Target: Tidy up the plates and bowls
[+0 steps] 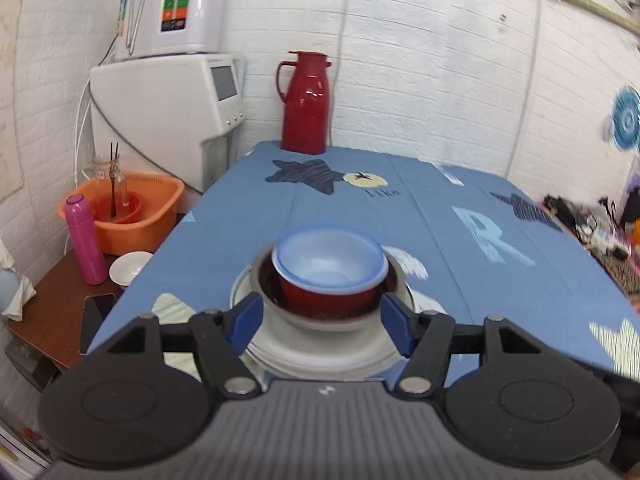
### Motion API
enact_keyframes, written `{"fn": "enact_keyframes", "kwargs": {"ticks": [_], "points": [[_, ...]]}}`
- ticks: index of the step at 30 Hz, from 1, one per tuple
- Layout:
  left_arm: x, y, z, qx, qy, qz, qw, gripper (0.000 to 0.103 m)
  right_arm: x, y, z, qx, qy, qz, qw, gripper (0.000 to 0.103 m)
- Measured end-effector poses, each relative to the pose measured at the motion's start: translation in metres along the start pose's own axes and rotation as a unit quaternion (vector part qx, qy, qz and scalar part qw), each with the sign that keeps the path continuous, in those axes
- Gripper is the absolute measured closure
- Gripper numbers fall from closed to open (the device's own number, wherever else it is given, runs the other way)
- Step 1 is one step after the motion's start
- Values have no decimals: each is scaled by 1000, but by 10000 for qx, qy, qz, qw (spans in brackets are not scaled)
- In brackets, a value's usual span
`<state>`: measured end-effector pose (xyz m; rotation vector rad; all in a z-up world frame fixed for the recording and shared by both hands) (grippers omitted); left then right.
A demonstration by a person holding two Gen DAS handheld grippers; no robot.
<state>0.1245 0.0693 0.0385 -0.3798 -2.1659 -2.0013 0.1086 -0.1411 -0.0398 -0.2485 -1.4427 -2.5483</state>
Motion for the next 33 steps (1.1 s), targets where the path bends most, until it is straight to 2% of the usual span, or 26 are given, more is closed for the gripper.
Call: {"fn": "enact_keyframes", "kwargs": {"ticks": [5,10,17,20,23,30,33], "points": [[29,-32,-22,-254,-72,77,9996,40,32,-7,-6,384,-263,-330,9984,79],[55,-58,-35,-453,-205,182,9986,39,58,-17,-9,407,-129,-260,9988,78],[85,-80,-42,-542,-160,110,9983,39,92,-32,-9,842,-509,-358,9945,76],[90,-86,-42,-546,-174,152,9982,39,100,-36,-11,999,-726,-446,9913,76],[89,-90,-41,-591,-65,143,9981,39,103,-42,-15,1136,-1010,-352,9878,75],[89,-92,-42,-631,-17,177,9978,39,106,-58,-15,1178,-979,-86,9882,75],[87,-92,-43,-631,13,222,9978,39,109,-59,-11,1236,-980,-171,9873,75]]}}
Point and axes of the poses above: each gripper's, at about its wrist camera, not at the fingertips, and x roughly against the way its jaws point, z to its left, y to its top, the point moved 4 cm from there along -x, roughly the way its jaws point, and after that the axes turned 12 degrees about -z, right-handed, at the moved point
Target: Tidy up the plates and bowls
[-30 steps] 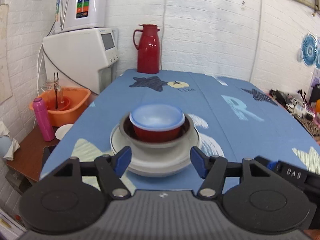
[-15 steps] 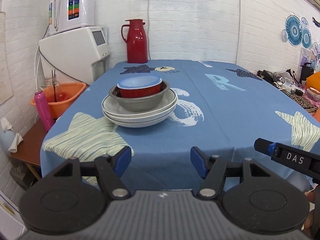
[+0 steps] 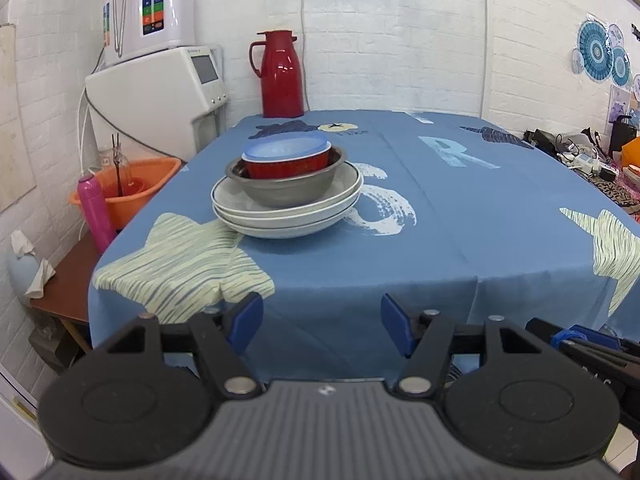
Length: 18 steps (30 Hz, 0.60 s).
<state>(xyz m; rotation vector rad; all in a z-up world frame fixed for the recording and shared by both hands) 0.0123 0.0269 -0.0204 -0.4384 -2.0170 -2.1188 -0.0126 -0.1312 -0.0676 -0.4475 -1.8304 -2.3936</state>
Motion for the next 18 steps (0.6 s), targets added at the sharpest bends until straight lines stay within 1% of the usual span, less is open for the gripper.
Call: {"fn": "enact_keyframes", "kwargs": {"ticks": [5,7,18], "points": [[1,0,1,-33,62,-8,10000,39,5,2,-1,85,-152,-175,9997,74],[1,1,1,-38,108,-27,9999,39,5,2,-1,115,-183,-184,9996,74],[1,-1,0,-106,136,8,9999,39,4,0,3,132,-75,-141,9998,72]]}}
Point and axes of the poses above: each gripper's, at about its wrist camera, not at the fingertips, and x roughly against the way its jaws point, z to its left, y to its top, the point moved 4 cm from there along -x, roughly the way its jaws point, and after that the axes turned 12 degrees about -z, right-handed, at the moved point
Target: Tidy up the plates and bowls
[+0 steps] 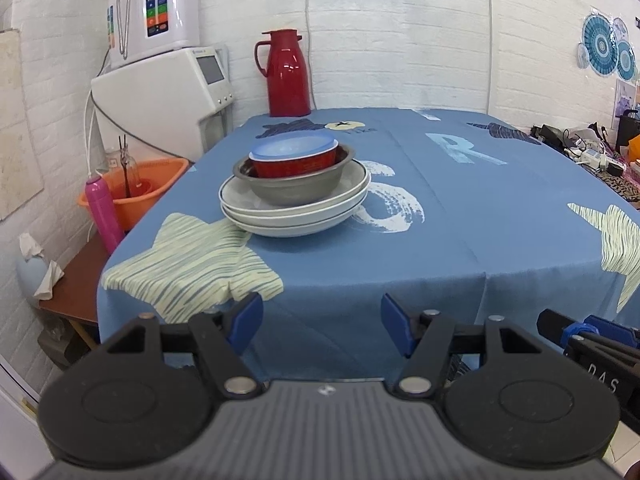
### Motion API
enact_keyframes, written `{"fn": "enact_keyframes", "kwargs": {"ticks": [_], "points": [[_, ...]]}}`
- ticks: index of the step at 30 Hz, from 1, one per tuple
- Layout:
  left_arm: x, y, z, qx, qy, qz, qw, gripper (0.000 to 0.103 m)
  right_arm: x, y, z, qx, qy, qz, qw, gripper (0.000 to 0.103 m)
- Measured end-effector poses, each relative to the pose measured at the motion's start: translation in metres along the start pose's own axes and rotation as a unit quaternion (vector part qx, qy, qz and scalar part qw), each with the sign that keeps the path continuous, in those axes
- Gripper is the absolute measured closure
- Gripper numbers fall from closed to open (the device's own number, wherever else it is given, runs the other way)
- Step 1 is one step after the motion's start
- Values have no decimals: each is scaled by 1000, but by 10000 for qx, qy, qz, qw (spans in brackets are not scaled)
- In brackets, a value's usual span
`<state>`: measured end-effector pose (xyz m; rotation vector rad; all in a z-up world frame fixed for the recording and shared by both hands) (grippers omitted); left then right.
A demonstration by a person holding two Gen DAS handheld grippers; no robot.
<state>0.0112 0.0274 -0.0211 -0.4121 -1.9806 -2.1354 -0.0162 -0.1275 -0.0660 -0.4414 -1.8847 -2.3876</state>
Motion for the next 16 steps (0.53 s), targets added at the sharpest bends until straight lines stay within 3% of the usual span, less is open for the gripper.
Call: {"fn": "enact_keyframes", "kwargs": {"ticks": [10,16], "points": [[-1,-1,0,7,23,25,10000,39,0,-1,1,-154,12,59,9999,71],[5,1,3,72,24,-216,9997,39,-5,-3,-2,-326,108,237,9991,70]]}}
Point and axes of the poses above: each gripper's, at about its wrist camera, not at the fingertips, and x roughly against the way its jaws point, z to its left, y to its top, the point moved 4 cm from there along -x, roughly the way its jaws point, and after that the axes turned 12 degrees about -z, right-handed, at the moved point
